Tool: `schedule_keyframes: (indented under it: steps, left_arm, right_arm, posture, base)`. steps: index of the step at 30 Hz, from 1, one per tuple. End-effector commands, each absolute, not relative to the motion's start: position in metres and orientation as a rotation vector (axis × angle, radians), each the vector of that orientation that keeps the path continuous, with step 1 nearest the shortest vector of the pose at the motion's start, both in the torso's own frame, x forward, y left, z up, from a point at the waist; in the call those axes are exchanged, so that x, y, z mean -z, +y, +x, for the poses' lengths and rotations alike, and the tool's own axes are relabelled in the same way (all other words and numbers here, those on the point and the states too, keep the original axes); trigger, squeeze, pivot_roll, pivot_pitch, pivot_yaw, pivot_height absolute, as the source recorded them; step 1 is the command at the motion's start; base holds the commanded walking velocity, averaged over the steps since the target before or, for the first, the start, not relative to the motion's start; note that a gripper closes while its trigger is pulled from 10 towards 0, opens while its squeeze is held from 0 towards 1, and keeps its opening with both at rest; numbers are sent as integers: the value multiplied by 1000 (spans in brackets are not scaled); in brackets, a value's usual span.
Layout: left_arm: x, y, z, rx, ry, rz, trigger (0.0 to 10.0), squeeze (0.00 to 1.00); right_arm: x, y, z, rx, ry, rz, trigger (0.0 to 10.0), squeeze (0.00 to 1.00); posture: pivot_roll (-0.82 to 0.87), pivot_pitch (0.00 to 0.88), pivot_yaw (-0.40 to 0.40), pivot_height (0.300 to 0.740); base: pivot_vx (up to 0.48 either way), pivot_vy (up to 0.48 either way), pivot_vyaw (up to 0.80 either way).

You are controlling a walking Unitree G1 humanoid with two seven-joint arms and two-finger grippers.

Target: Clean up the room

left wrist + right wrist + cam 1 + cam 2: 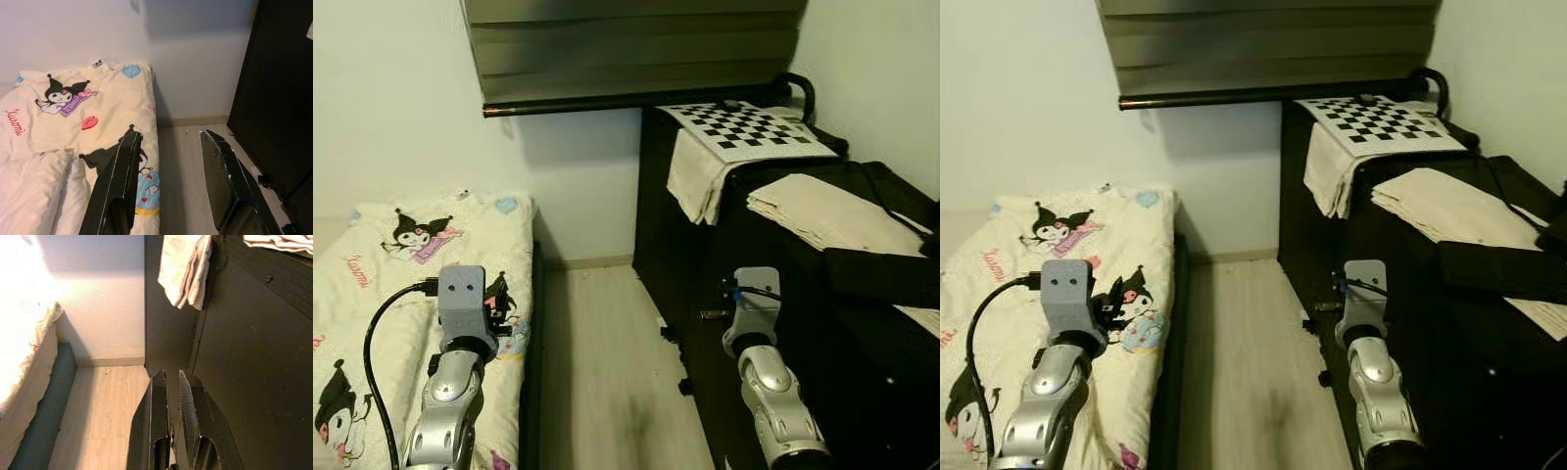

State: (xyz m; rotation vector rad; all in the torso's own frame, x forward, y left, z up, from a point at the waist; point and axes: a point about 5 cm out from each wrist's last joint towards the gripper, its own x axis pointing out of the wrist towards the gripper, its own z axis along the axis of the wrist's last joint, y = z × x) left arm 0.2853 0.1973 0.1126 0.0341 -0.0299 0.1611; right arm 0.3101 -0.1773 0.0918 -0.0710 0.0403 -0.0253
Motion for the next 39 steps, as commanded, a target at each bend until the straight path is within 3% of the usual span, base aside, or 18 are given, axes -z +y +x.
schedule_keyframes:
  steps: [1, 39]
  left_arm:
    - [-112, 200, 285, -162, -32, 38, 10000, 0]
    - [-115, 206, 282, -165, -38, 54, 10000, 0]
  right_arm:
    - [-91, -173, 309, 12, 30, -61, 10000, 0]
    - [-89, -166, 308, -13, 31, -45, 10000, 0]
  posture:
    - [-53, 11, 10, 740]
    - [-34, 16, 16, 740]
  base:
    - [0, 401, 0]
    - [0, 475, 0]
